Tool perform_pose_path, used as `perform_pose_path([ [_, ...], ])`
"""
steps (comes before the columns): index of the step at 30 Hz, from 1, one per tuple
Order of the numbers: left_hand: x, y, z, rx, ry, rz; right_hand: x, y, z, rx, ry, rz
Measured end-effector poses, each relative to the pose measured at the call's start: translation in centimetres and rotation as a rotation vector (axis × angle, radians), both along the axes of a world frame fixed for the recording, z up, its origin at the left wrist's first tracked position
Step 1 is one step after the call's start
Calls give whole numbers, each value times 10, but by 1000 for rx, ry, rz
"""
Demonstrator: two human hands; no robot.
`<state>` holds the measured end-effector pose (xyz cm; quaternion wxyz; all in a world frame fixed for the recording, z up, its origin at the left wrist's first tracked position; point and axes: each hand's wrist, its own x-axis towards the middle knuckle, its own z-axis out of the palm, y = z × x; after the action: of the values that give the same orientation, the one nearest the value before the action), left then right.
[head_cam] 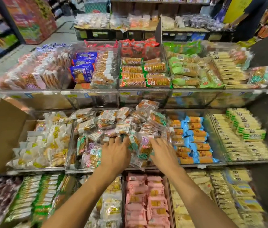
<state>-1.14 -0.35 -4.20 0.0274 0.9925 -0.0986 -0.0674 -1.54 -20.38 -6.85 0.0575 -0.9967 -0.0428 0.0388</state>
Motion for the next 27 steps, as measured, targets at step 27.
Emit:
perform_pose_path([
  [27,-19,96,-51,-113,29,396,37,63,-32,342,-122,-123],
])
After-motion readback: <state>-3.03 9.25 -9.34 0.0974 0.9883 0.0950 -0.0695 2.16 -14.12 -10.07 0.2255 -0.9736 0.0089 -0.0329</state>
